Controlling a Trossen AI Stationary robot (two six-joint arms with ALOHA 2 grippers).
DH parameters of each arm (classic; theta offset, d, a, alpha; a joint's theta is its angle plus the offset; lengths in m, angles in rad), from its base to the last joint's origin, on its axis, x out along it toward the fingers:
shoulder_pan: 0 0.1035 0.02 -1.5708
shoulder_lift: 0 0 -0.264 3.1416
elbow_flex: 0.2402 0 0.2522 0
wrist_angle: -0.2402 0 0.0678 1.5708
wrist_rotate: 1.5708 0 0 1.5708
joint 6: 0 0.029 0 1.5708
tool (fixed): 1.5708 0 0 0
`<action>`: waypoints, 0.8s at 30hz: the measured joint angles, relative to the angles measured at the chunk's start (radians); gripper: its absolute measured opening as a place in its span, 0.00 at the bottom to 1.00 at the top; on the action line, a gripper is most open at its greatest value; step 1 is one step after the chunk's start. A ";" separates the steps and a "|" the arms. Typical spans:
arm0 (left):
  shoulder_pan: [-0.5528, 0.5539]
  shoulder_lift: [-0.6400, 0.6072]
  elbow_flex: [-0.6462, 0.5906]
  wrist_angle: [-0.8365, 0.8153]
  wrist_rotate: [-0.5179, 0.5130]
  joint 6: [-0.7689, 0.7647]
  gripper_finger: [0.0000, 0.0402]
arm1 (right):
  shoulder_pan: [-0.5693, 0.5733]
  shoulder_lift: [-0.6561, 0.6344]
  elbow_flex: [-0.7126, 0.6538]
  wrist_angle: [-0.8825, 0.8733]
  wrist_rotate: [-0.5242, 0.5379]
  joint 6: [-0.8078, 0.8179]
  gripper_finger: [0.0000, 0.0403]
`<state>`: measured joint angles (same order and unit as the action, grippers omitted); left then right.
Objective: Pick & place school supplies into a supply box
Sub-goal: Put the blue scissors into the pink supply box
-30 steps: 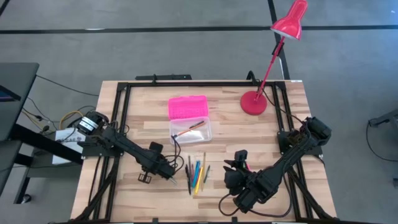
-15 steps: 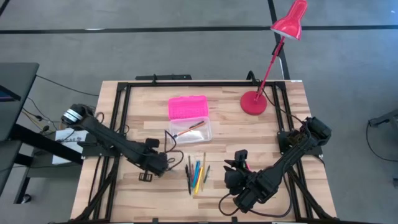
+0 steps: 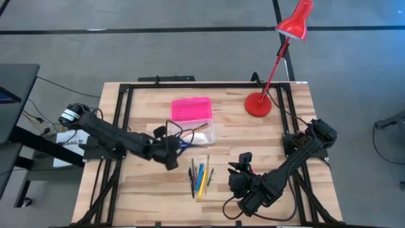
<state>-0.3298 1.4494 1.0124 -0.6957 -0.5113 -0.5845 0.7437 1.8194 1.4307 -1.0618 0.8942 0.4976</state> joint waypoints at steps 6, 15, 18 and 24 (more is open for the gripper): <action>0.111 0.039 0.001 0.052 0.025 -0.081 0.19 | 0.007 0.000 0.000 -0.007 -0.002 0.025 0.29; 0.232 0.174 -0.001 0.057 0.152 -0.094 0.19 | 0.008 0.000 -0.072 -0.001 -0.003 0.036 0.29; 0.250 0.191 -0.001 0.044 0.160 -0.091 0.19 | 0.008 0.000 -0.100 -0.001 -0.002 0.062 0.29; 0.273 0.189 -0.001 0.030 0.159 -0.062 0.19 | 0.007 0.000 -0.120 0.004 0.001 0.072 0.29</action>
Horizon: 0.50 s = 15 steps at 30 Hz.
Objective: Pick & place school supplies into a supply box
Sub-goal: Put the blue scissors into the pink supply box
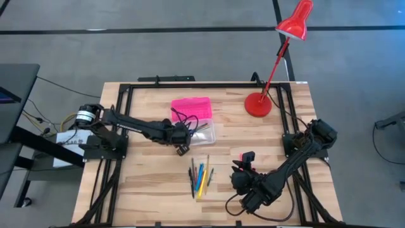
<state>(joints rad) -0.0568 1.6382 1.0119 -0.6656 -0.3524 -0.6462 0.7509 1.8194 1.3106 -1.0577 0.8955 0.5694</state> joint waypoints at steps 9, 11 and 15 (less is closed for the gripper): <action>0.048 0.000 0.000 0.002 0.007 0.086 0.23 | -0.001 0.000 -0.007 0.008 0.003 0.000 0.29; 0.054 0.000 0.000 0.008 0.008 0.098 0.26 | -0.001 0.000 -0.007 0.008 0.003 0.000 0.29; 0.062 0.000 0.000 0.011 0.014 0.102 0.32 | -0.001 0.000 -0.007 0.009 0.002 0.000 0.29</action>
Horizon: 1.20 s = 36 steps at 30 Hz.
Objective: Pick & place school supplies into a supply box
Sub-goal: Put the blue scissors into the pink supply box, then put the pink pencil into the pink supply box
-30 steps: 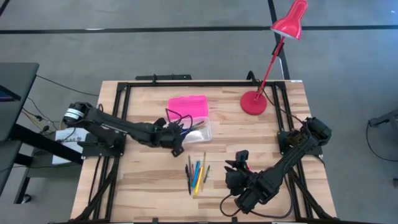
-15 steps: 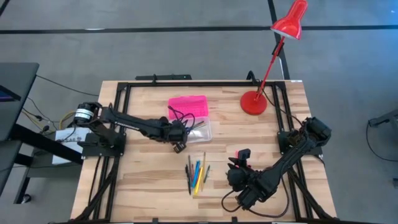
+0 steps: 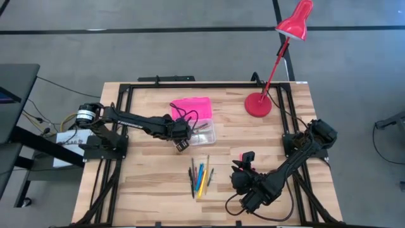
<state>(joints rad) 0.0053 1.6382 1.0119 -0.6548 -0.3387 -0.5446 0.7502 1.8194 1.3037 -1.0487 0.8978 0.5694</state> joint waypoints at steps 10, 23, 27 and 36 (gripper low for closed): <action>0.009 0.000 0.000 0.000 0.020 0.116 0.37 | -0.001 0.000 0.000 -0.020 0.000 0.048 0.29; -0.194 -0.151 0.000 -0.010 -0.330 0.351 0.37 | -0.014 -0.016 -0.098 -0.188 -0.146 0.581 0.29; -0.275 -0.211 0.000 -0.008 -0.454 0.366 0.37 | 0.001 -0.016 -0.103 -0.204 -0.276 0.724 0.29; -0.383 -0.248 0.000 -0.005 -0.543 0.330 0.37 | 0.059 -0.016 -0.103 -0.197 -0.475 0.958 0.29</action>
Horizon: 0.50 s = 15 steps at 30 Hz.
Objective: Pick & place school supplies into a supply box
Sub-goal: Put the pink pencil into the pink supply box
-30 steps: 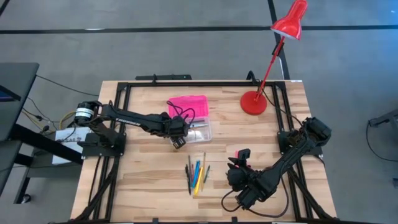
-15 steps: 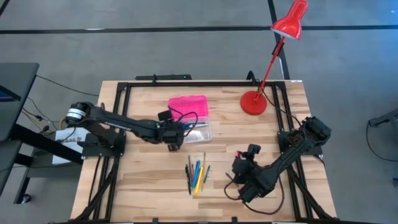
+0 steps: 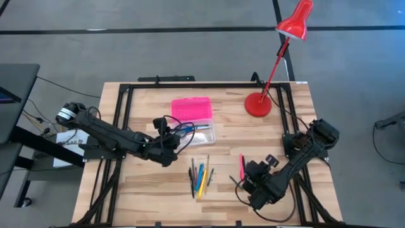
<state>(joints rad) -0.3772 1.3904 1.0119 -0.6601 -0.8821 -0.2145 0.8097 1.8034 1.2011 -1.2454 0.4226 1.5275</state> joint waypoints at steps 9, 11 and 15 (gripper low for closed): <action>-0.050 0.002 -0.002 -0.001 0.003 -0.057 0.37 | 0.112 0.000 -0.037 0.102 -0.086 0.157 0.29; -0.057 0.002 -0.002 0.000 0.004 -0.061 0.37 | 0.141 0.000 -0.060 0.153 -0.105 0.188 0.29; -0.068 0.002 -0.002 0.005 -0.011 -0.062 0.37 | 0.197 0.000 -0.077 0.224 -0.110 0.240 0.29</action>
<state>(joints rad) -0.4454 1.3926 1.0100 -0.6547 -0.8928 -0.2764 1.0068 1.8038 1.1240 -1.0216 0.3124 1.7674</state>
